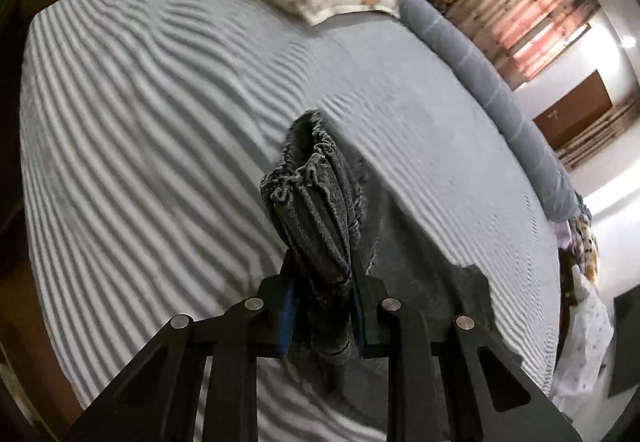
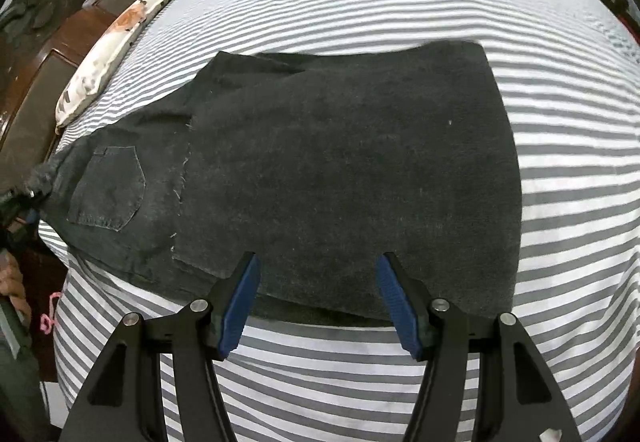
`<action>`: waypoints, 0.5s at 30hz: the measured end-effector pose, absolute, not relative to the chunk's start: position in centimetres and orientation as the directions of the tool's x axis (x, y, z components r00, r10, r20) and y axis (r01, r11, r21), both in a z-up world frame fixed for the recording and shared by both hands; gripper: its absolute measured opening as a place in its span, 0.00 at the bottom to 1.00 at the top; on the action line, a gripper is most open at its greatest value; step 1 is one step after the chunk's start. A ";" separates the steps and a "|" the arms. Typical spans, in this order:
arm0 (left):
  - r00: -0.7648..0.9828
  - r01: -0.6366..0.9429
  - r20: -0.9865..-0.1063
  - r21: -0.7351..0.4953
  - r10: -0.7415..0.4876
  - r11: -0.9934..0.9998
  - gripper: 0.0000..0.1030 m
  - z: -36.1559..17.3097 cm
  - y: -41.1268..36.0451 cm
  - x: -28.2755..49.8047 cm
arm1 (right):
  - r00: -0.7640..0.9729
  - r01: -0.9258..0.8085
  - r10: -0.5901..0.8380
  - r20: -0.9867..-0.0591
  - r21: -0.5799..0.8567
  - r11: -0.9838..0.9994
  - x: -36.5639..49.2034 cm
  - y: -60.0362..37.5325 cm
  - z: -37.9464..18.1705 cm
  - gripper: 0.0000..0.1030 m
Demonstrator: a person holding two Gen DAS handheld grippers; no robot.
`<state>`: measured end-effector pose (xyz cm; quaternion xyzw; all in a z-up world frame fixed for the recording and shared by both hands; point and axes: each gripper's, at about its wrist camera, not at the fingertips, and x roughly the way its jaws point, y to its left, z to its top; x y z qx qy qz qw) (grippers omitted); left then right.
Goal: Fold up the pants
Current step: 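Grasp the waistband with the left tool and lift it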
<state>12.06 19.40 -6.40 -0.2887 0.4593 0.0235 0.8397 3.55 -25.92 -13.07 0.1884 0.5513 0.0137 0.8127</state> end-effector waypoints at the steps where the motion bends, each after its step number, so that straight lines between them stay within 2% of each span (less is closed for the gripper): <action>1: 0.574 -0.308 -0.792 -0.445 -0.209 0.841 0.23 -6.7 19.6 11.6 | 0.388 0.185 0.234 -0.891 0.324 0.928 3.6 -25.9 -13.3 0.57; 10: 0.612 -0.204 -0.789 -0.223 -0.054 0.953 0.22 -3.9 14.3 10.9 | 0.370 0.155 0.240 -0.897 0.315 0.936 4.2 -25.1 -13.7 0.57; 15: 0.655 -0.082 -0.752 -0.171 -0.076 0.982 0.22 -1.2 10.5 11.2 | 0.381 0.165 0.251 -0.890 0.333 0.928 4.4 -25.5 -13.3 0.57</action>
